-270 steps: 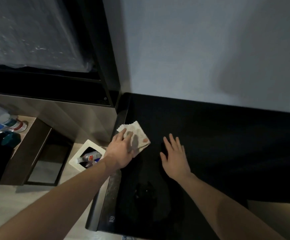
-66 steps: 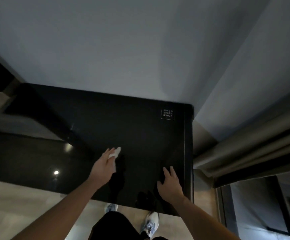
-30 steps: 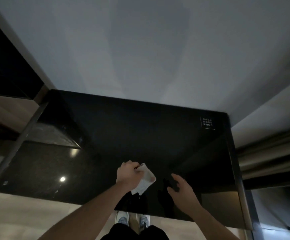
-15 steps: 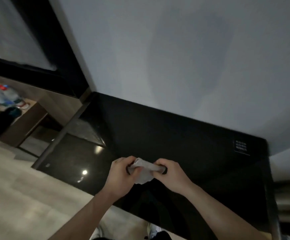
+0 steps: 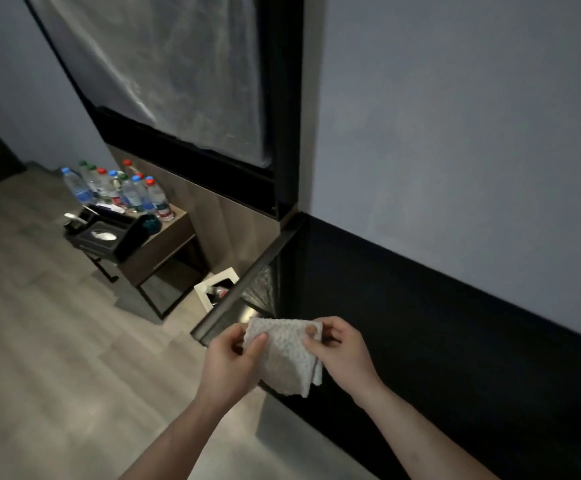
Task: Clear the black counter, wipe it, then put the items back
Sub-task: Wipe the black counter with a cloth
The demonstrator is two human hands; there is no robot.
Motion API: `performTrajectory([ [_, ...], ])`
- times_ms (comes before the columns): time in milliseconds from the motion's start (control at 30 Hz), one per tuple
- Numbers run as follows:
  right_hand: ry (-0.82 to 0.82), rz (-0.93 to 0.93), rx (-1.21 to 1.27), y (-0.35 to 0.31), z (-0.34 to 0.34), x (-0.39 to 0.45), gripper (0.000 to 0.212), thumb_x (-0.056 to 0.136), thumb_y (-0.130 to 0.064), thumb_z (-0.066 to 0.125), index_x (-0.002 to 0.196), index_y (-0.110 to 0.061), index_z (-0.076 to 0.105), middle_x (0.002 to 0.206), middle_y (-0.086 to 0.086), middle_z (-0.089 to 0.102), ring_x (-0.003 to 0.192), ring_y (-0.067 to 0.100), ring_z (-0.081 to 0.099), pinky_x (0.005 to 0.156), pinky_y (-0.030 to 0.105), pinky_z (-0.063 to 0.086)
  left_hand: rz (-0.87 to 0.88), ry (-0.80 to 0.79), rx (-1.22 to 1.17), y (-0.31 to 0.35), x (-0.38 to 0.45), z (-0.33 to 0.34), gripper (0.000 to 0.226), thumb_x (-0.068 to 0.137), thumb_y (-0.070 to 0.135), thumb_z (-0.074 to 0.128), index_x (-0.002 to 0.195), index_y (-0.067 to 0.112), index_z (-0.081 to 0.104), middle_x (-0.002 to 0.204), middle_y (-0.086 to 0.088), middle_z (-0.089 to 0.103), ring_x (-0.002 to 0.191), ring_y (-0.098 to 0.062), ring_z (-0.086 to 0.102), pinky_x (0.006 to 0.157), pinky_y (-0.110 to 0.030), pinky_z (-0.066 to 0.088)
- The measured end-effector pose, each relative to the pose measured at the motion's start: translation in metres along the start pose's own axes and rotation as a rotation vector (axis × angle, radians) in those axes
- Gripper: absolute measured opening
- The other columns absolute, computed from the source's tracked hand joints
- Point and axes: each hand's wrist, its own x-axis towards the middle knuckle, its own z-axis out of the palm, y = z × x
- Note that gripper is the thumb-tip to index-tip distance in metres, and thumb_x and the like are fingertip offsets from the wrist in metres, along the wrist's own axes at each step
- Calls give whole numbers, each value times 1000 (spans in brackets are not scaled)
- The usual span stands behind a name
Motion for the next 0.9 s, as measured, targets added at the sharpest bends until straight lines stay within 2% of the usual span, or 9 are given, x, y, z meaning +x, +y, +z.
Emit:
performTrajectory([
  [133, -51, -2, -39, -6, 80, 13, 37, 84, -16, 85, 114, -33, 72, 114, -8, 74, 99, 7, 75, 84, 32, 64, -19, 42, -8, -11, 21, -73, 4, 96, 29, 71, 94, 27, 74, 84, 4, 75, 66, -18, 72, 43, -26, 50],
  [233, -75, 17, -77, -15, 128, 23, 46, 83, -15, 86, 121, -31, 68, 117, -7, 72, 97, 6, 75, 84, 32, 64, -24, 49, -34, -6, 35, -116, 5, 97, 26, 70, 95, 23, 73, 86, 4, 76, 68, -18, 75, 41, -24, 50],
  [367, 3, -1, -72, -29, 171, 60, 34, 83, -14, 86, 110, -28, 70, 109, -1, 76, 94, 9, 76, 83, 35, 64, -63, 66, -11, -12, 72, -158, 6, 97, 31, 70, 101, 27, 72, 94, 3, 74, 69, -16, 75, 41, -34, 54],
  [467, 58, 11, -75, -40, 194, 97, 32, 85, -17, 84, 109, -31, 68, 105, -5, 75, 92, 5, 75, 83, 34, 64, -91, 79, 46, -25, 107, -182, 9, 96, 30, 70, 105, 30, 70, 99, 7, 71, 68, -17, 74, 46, -47, 60],
  [533, 71, -1, -77, -47, 209, 125, 30, 85, -21, 84, 108, -32, 68, 104, -8, 75, 91, 2, 74, 83, 32, 64, -98, 81, 65, -29, 131, -195, 13, 95, 26, 71, 107, 29, 67, 102, 8, 69, 72, -12, 74, 51, -45, 62],
  [600, 67, -10, -68, -51, 227, 154, 26, 86, -24, 84, 106, -32, 70, 103, -8, 76, 93, 2, 74, 84, 33, 64, -89, 108, 83, -31, 154, -209, 15, 93, 22, 73, 104, 25, 64, 102, 6, 68, 72, -9, 72, 49, -33, 60],
  [667, 68, -9, -52, -56, 248, 179, 22, 86, -25, 83, 104, -31, 72, 101, -7, 77, 94, 4, 75, 85, 35, 64, -102, 152, 100, -32, 176, -224, 17, 91, 19, 75, 97, 21, 60, 97, 3, 67, 68, -9, 71, 48, -26, 56],
  [833, 83, -35, -61, -82, 299, 241, 16, 87, -35, 82, 100, -32, 74, 98, -10, 77, 91, 2, 73, 81, 29, 63, -96, 219, 172, -39, 241, -267, 21, 88, 16, 76, 81, 20, 57, 68, 3, 63, 58, -9, 60, 55, -31, 56],
  [900, 95, -25, -46, -93, 312, 262, 16, 86, -37, 83, 96, -30, 73, 93, -10, 77, 89, 3, 74, 79, 28, 63, -90, 244, 168, -44, 266, -280, 23, 88, 17, 77, 77, 22, 57, 63, 6, 60, 56, -6, 54, 57, -28, 51],
])
